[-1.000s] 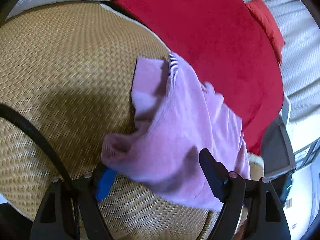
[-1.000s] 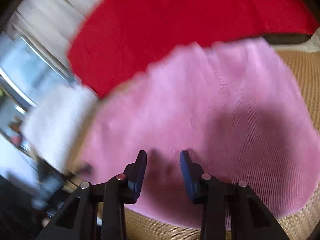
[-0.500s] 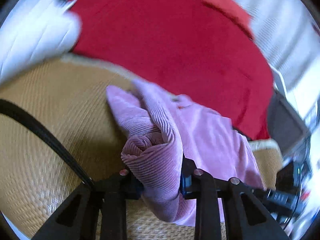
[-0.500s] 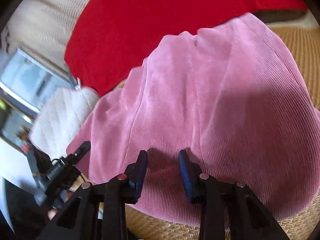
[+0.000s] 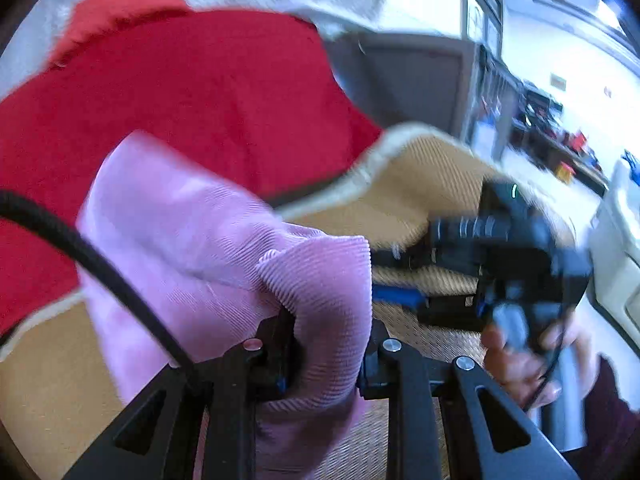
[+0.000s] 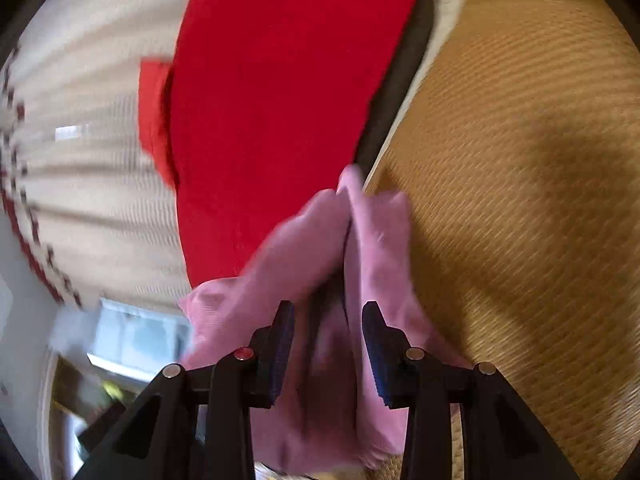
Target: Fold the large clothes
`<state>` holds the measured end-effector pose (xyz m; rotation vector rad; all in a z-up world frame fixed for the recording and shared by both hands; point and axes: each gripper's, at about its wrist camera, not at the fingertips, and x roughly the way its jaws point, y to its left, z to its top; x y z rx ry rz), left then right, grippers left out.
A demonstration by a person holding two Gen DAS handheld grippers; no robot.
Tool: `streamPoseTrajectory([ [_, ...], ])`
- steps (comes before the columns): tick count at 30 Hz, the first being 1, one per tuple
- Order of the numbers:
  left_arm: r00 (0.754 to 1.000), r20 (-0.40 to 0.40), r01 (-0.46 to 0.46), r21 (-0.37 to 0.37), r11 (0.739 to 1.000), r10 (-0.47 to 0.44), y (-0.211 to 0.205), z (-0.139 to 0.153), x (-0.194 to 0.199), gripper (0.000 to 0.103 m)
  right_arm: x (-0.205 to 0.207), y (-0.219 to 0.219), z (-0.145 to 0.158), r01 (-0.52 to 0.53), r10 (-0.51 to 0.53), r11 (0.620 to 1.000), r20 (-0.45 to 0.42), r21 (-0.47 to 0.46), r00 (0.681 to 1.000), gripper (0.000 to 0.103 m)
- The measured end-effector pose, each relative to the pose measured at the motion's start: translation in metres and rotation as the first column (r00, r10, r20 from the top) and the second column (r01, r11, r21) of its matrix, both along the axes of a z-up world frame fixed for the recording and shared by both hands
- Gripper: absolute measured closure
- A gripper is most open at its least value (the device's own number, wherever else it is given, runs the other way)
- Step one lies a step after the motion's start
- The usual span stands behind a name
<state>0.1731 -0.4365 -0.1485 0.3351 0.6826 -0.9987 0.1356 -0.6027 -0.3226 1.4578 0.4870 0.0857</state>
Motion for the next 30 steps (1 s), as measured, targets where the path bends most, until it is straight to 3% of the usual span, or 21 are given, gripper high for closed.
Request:
streamPoseTrajectory([
  [1, 0.997, -0.079, -0.003, 0.025, 1.000, 0.005, -0.009, -0.021, 0.008, 0.079, -0.003, -0.007, -0.005, 0.017, -0.017, 1.000, 0.000, 0.024, 1.000, 0.064],
  [3, 0.991, -0.133, 0.008, 0.047, 0.999, -0.002, -0.012, -0.048, 0.014, 0.079, -0.009, -0.015, -0.010, 0.041, -0.040, 0.998, -0.008, 0.055, 0.999, 0.056],
  [4, 0.992, -0.123, 0.019, 0.037, 0.999, -0.015, -0.008, -0.055, 0.010, 0.079, -0.010, -0.016, -0.011, 0.049, -0.048, 0.997, -0.015, 0.063, 0.999, 0.037],
  [5, 0.995, -0.098, 0.025, 0.023, 0.999, -0.023, -0.002, -0.052, 0.005, 0.078, -0.011, -0.016, -0.011, 0.052, -0.051, 0.997, -0.019, 0.062, 0.999, 0.034],
  [8, 0.985, -0.171, 0.030, -0.018, 0.999, -0.032, 0.016, -0.046, 0.011, 0.076, -0.010, -0.012, 0.002, 0.010, -0.010, 1.000, 0.014, 0.002, 1.000, 0.034],
  [10, 0.978, -0.202, 0.038, -0.035, 0.999, -0.044, 0.020, -0.047, 0.016, 0.076, -0.001, -0.006, 0.012, -0.012, 0.012, 0.998, -0.008, -0.069, 1.000, 0.033],
  [13, 0.977, -0.205, 0.049, -0.059, 0.997, -0.060, 0.018, -0.048, 0.019, 0.076, 0.016, -0.001, 0.031, -0.010, 0.011, 0.985, 0.004, -0.170, 1.000, 0.033],
  [14, 0.977, -0.203, 0.052, -0.064, 0.997, -0.064, 0.023, -0.048, 0.017, 0.075, 0.022, 0.000, 0.038, -0.009, 0.011, 0.978, 0.008, -0.211, 1.000, 0.027],
  [16, 0.976, -0.206, 0.057, -0.077, 0.995, -0.071, 0.025, -0.048, 0.018, 0.075, 0.044, 0.008, 0.040, -0.063, 0.058, 0.960, -0.027, -0.274, 0.998, 0.021],
  [18, 0.973, -0.218, 0.057, -0.089, 0.994, -0.075, 0.022, -0.051, 0.023, 0.071, 0.064, 0.019, 0.031, -0.119, 0.098, 0.949, -0.083, -0.291, 0.992, 0.021],
  [19, 0.972, -0.222, 0.060, -0.092, 0.994, -0.080, 0.028, -0.047, 0.022, 0.067, 0.077, 0.027, 0.023, -0.173, 0.134, 0.936, -0.144, -0.307, 0.981, 0.026],
  [20, 0.970, -0.224, 0.073, -0.102, 0.992, -0.095, 0.038, -0.040, 0.018, 0.067, 0.088, 0.035, 0.015, -0.224, 0.156, 0.916, -0.219, -0.332, 0.963, 0.044],
  [22, 0.963, -0.232, 0.107, -0.139, 0.985, -0.137, 0.061, -0.026, 0.011, 0.063, 0.095, 0.042, 0.010, -0.260, 0.163, 0.889, -0.271, -0.377, 0.949, 0.064],
  [23, 0.963, -0.223, 0.118, -0.166, 0.979, -0.154, 0.080, -0.016, 0.008, 0.060, 0.095, 0.043, 0.013, -0.260, 0.154, 0.877, -0.274, -0.404, 0.949, 0.067],
  [24, 0.973, -0.194, 0.093, -0.182, 0.979, -0.129, 0.099, -0.009, 0.009, 0.049, 0.094, 0.042, 0.014, -0.257, 0.150, 0.874, -0.273, -0.412, 0.950, 0.070],
  [25, 0.985, -0.160, 0.028, -0.192, 0.981, -0.059, 0.120, -0.005, 0.015, 0.039, 0.096, 0.042, 0.013, -0.256, 0.148, 0.875, -0.275, -0.411, 0.950, 0.073],
  [26, 0.988, -0.157, -0.027, -0.193, 0.981, -0.004, 0.131, -0.008, 0.024, 0.039, 0.094, 0.043, 0.012, -0.253, 0.145, 0.876, -0.277, -0.411, 0.950, 0.075],
  [27, 0.983, -0.182, -0.073, -0.179, 0.981, 0.040, 0.136, -0.014, 0.035, 0.039, 0.093, 0.045, 0.013, -0.251, 0.140, 0.873, -0.279, -0.417, 0.950, 0.075],
  [29, 0.940, -0.313, -0.176, -0.113, 0.978, 0.133, 0.140, -0.045, 0.065, 0.041, 0.091, 0.052, 0.021, -0.242, 0.112, 0.850, -0.289, -0.468, 0.951, 0.080],
  [30, 0.924, -0.356, -0.184, -0.098, 0.978, 0.138, 0.138, -0.057, 0.071, 0.042, 0.087, 0.059, 0.027, -0.238, 0.097, 0.832, -0.291, -0.502, 0.952, 0.082],
])
